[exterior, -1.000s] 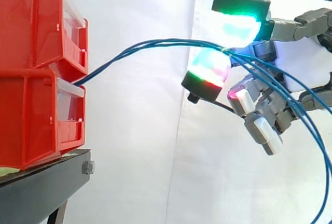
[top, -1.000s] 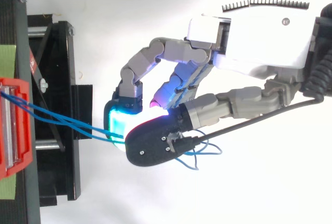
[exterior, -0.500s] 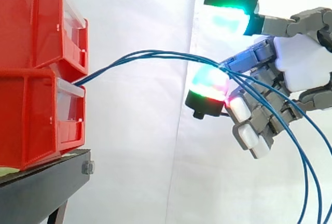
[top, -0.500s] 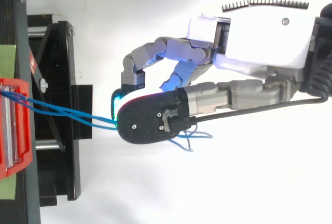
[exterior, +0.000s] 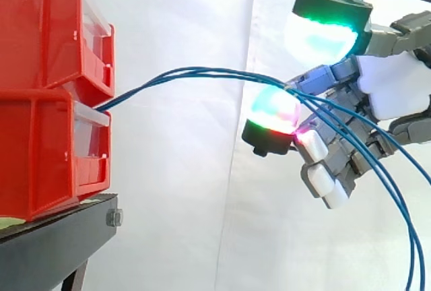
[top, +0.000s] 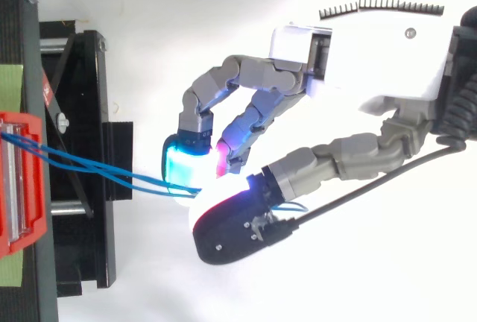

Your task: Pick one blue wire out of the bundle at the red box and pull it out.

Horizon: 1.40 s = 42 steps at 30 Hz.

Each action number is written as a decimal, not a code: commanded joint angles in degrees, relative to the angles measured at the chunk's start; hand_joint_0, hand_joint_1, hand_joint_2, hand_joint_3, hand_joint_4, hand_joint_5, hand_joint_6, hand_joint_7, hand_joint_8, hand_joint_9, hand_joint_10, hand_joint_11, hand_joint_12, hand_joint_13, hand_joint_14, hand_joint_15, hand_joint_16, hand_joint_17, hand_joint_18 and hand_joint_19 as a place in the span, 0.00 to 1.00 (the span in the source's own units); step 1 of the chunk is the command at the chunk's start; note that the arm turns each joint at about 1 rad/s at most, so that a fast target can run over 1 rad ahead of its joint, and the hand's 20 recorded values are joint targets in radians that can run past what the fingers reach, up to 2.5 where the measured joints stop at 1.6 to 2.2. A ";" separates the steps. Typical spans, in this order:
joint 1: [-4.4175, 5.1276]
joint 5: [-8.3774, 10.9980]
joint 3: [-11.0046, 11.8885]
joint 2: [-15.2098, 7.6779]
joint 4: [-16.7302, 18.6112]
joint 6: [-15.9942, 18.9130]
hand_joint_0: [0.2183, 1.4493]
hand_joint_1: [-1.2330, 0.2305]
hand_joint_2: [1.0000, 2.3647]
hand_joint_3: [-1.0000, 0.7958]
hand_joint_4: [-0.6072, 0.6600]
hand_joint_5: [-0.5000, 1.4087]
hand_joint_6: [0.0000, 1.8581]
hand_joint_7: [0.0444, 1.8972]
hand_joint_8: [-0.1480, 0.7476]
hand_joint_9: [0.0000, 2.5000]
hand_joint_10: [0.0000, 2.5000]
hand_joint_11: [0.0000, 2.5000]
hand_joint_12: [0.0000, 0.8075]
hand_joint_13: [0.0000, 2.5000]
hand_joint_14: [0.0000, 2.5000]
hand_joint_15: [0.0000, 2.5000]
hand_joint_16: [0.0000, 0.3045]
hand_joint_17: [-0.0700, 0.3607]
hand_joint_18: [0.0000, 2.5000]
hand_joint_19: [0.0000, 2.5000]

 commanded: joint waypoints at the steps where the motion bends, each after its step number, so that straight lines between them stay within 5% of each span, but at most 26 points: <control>1: 0.00 0.04 0.00 -0.04 0.00 0.00 0.32 0.34 0.00 0.30 0.55 0.15 0.49 0.40 0.49 0.36 0.00 0.25 0.46 0.32 0.01 0.21 0.13 0.36 0.26 0.21; 17: 0.00 0.04 0.00 -0.04 0.00 0.00 0.35 0.34 0.01 0.45 0.45 0.15 0.49 0.45 0.50 0.38 0.01 0.24 0.46 0.35 0.01 0.21 0.13 0.37 0.28 0.22; 29: 0.00 0.04 0.00 -0.04 0.00 0.00 0.43 0.33 0.00 0.28 0.30 0.14 0.48 0.40 0.42 0.37 0.00 0.23 0.44 0.35 0.01 0.20 0.12 0.36 0.30 0.21; 36: 0.00 -0.05 0.00 0.05 0.00 0.00 0.30 0.50 0.00 0.28 0.48 0.14 0.47 0.37 0.44 0.37 0.00 0.24 0.43 0.35 0.01 0.21 0.11 0.34 0.29 0.23; 42: 0.09 -0.05 0.09 0.05 0.00 0.18 0.27 0.52 0.00 0.28 0.50 0.14 0.47 0.38 0.46 0.38 0.01 0.24 0.45 0.35 0.01 0.22 0.12 0.35 0.28 0.24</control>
